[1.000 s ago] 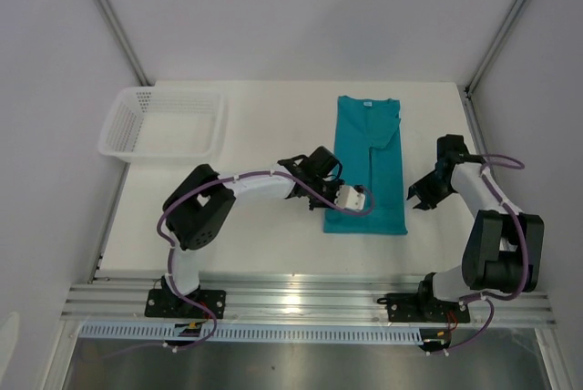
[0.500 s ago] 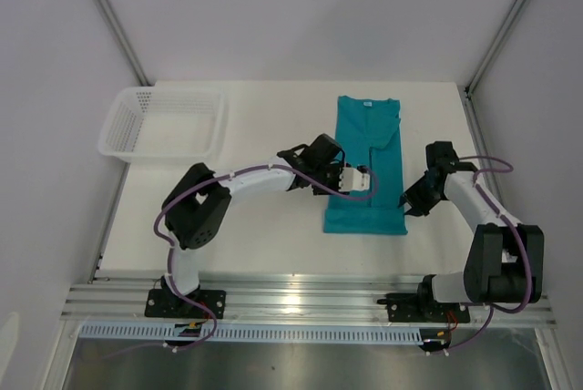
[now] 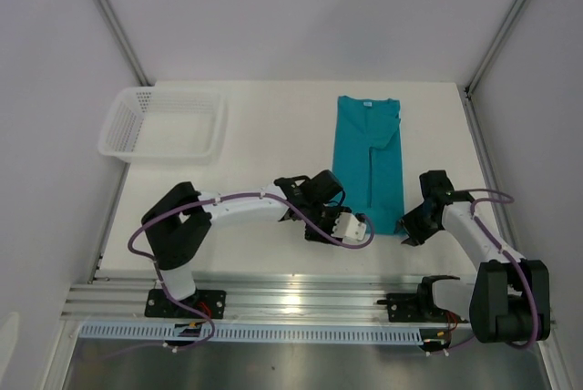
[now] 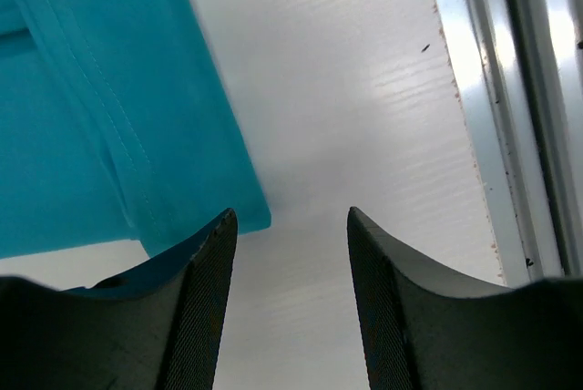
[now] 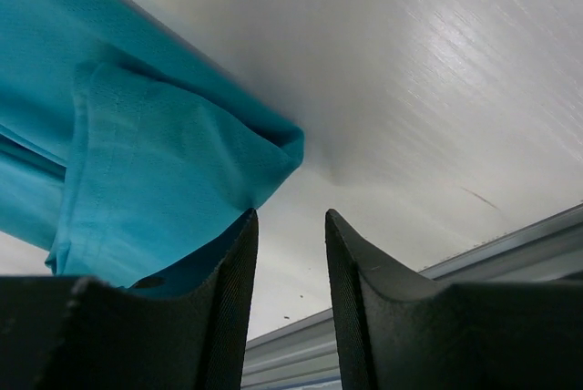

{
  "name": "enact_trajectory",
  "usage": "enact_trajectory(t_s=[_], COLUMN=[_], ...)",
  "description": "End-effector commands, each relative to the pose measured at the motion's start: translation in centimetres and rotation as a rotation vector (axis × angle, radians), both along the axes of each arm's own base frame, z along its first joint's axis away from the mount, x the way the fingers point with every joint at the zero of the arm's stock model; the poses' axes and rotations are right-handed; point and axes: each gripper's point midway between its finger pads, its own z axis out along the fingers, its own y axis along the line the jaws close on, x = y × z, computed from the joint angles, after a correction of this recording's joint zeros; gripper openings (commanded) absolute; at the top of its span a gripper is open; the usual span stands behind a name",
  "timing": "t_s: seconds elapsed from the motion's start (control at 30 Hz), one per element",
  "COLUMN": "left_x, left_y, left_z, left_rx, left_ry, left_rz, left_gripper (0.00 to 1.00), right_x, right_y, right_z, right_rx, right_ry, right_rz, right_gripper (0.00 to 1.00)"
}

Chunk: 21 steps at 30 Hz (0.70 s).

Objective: Roll the t-shirts
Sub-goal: Roll the tshirt

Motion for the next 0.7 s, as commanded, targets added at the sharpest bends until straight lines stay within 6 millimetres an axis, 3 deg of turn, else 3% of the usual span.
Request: enact_trajectory(t_s=[0.0, 0.23, 0.43, 0.67], left_x=[1.4, 2.4, 0.9, 2.4], left_y=[-0.6, -1.0, -1.0, -1.0], left_z=[-0.2, -1.6, -2.7, -4.2], left_rx=[-0.028, -0.011, 0.0, 0.062], left_ry=[-0.035, -0.078, -0.009, -0.05], left_rz=[0.02, 0.057, 0.017, 0.048], left_gripper=[0.56, 0.56, 0.55, 0.54], right_x=[1.1, 2.3, 2.1, 3.1], right_y=[-0.5, -1.5, -2.0, -2.1], right_z=[0.4, 0.6, -0.2, -1.1], right_rx=[-0.029, -0.082, -0.088, -0.092], right_ry=[-0.049, -0.095, -0.095, -0.085], right_rz=[-0.036, -0.05, -0.087, -0.078], right_gripper=[0.4, 0.4, 0.4, 0.4])
